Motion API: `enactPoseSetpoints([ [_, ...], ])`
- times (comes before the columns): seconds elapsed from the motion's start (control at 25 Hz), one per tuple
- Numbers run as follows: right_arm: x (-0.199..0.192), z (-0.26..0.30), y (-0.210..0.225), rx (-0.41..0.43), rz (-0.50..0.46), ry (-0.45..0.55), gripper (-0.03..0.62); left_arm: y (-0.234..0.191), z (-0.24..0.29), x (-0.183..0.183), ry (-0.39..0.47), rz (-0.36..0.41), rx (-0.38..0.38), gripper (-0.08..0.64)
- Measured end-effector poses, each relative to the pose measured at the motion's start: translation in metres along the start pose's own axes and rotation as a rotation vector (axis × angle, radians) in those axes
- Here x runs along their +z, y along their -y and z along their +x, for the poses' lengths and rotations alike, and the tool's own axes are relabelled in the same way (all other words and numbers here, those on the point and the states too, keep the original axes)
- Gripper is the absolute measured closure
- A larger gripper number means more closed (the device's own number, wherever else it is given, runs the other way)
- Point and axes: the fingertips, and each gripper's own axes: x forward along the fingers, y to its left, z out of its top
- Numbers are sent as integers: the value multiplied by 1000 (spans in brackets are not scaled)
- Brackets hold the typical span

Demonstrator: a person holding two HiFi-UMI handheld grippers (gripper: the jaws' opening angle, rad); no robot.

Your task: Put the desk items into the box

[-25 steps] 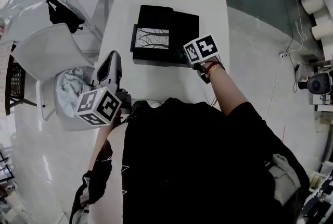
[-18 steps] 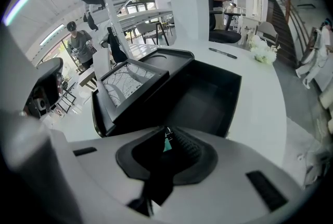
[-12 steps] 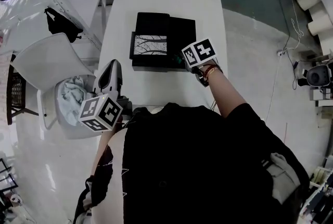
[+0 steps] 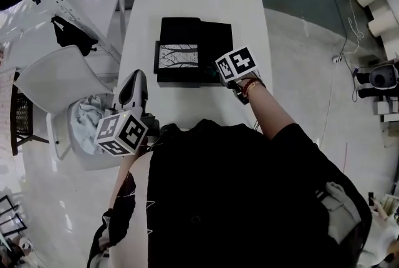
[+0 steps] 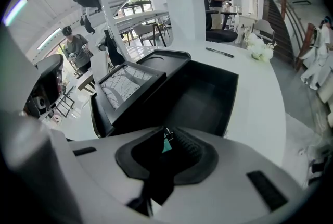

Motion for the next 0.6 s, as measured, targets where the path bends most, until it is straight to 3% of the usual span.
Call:
enactPoseSetpoints([
  [0.28,12,-22,1,-8,40,98,535,6,8,-5,-22,9,-17,549],
  [0.6,38,-68,11,-50,131,295,586,24,27,-20,-67,17,-62,549],
])
